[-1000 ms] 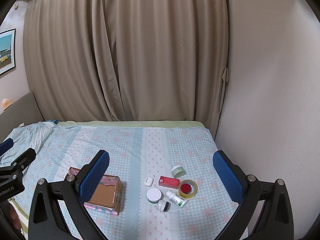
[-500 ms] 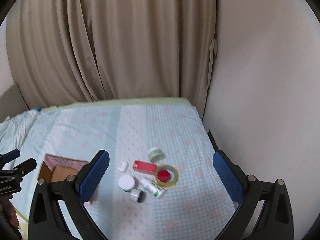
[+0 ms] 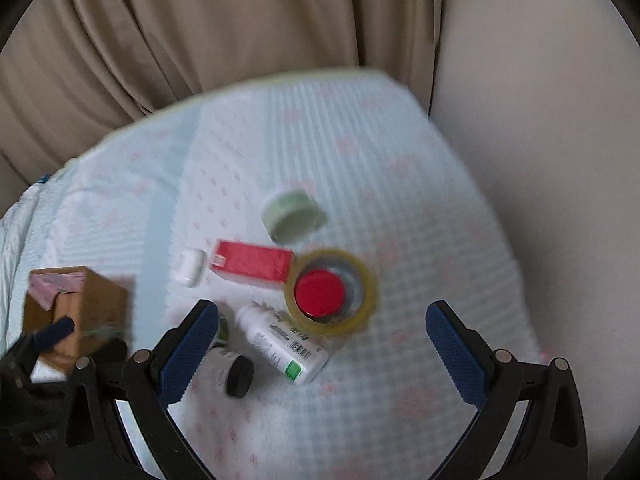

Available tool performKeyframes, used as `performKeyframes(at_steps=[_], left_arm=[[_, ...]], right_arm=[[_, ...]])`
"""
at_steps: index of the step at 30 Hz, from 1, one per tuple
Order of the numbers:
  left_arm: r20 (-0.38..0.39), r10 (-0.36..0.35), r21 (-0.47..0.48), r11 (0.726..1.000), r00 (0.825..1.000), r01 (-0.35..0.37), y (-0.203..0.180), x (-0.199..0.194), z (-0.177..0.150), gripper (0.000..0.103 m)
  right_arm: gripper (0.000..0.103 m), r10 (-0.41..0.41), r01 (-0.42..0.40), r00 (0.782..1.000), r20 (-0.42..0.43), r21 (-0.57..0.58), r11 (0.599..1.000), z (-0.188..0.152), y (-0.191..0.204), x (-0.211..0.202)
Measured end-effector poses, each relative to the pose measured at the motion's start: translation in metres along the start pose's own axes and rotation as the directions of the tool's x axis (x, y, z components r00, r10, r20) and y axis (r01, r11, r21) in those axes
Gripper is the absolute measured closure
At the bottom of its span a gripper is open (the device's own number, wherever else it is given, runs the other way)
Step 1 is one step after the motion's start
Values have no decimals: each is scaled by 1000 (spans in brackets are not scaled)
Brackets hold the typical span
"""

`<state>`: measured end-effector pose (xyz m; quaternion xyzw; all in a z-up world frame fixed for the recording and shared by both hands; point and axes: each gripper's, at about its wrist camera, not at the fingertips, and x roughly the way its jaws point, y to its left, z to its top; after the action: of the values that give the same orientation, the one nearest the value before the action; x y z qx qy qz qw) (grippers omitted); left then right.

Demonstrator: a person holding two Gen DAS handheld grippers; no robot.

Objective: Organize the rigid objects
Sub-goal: 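Grasp the white round jar with the left tool while the right tool grasps the yellow tape roll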

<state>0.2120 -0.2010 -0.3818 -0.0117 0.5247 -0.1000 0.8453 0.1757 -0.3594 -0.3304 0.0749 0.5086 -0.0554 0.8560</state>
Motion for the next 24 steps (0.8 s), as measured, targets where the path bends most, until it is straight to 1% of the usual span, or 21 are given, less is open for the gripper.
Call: performKeyframes(at_steps=[2,5,10,13,15,17,19,20,23,24], left_arm=[[-17,5,15,1000,1000,-5,-5,29,-3,1],[-55,8,13,1000,998,-7,-6,62,-3,1],[-102,21,3,1000,995,-20,-5,90,-4,1],[-130,26,-9,1000,991,-27,-3,101,-6,2],[-150,23,-22,999,988,-27,-1,107,-7,7],[-164,21,-34,999,986,-27,3,112,-7,9],[-180,23,-34,999,983,-30,5,117,-6,19],[-192,27,-31,999,981,-33,6,121,-6,25],[-205,3,-27,1000,979,-9,7,126,-5,31],[-204,11,-15,1000,979,-15,6,127,-5,31]], right_arm=[[0,-7,8,1000,-29,28,1000,-5,-1,33],[0,-17,21,998,-65,59,998,-8,-4,73],[0,-35,48,991,-131,102,994,-12,-7,116],[0,-48,67,987,-154,116,991,-14,-7,127],[0,-54,74,985,-163,121,990,-14,-8,132],[0,-70,91,983,-172,118,989,-13,-9,137],[0,-84,105,981,-176,112,988,-13,-10,141],[0,-91,111,980,-178,108,988,-13,-10,142],[0,-103,122,978,-182,99,988,-10,-12,147],[0,-104,123,978,-182,96,988,-10,-12,148]])
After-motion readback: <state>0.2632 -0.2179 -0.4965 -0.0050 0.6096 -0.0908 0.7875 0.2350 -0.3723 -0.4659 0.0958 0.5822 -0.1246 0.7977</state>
